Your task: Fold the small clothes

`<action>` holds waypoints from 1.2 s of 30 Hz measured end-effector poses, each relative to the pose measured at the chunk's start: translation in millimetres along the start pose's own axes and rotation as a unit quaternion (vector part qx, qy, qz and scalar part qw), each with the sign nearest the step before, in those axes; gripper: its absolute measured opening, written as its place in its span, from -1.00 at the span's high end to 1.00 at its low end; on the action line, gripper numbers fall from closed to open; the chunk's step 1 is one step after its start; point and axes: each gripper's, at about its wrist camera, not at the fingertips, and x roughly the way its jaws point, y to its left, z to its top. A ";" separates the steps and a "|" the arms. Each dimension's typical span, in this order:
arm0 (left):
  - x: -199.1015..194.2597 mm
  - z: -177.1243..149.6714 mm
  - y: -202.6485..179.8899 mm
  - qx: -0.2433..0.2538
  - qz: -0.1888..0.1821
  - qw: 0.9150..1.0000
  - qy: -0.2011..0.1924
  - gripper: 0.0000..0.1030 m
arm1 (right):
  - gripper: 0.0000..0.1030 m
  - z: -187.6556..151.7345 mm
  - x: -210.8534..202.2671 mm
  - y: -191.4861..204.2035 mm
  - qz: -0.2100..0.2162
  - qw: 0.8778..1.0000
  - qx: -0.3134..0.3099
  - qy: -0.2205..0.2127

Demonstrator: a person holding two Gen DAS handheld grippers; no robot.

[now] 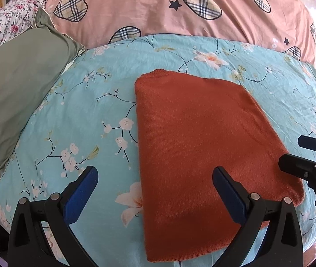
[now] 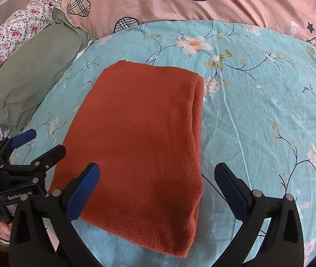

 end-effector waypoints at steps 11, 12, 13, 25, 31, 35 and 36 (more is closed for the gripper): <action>4.7 2.8 1.6 -0.003 -0.002 1.000 0.007 -0.99 | -0.99 5.2 2.7 -2.0 -0.001 1.000 0.000 0.000; 5.0 2.7 1.4 -0.003 -0.002 1.000 0.007 -0.99 | -0.99 5.3 2.8 -2.0 0.000 1.000 0.000 0.000; 5.2 2.7 1.1 -0.002 -0.001 1.000 0.007 -0.99 | -0.99 5.2 2.8 -1.8 0.000 1.000 0.000 0.000; 5.2 3.1 1.3 -0.004 0.001 1.000 0.006 -0.99 | -0.99 7.3 6.0 -3.4 -0.001 1.000 0.000 0.005; 5.6 2.6 1.5 -0.004 0.001 1.000 0.008 -0.99 | -0.99 6.8 8.1 -4.6 -0.001 1.000 0.000 0.007; 5.3 2.5 1.7 -0.006 0.001 1.000 0.009 -0.99 | -0.99 6.9 8.7 -5.6 0.000 1.000 -0.002 0.009; 5.4 2.6 1.6 -0.006 0.001 1.000 0.009 -0.99 | -0.99 6.8 8.7 -5.4 -0.001 1.000 -0.001 0.009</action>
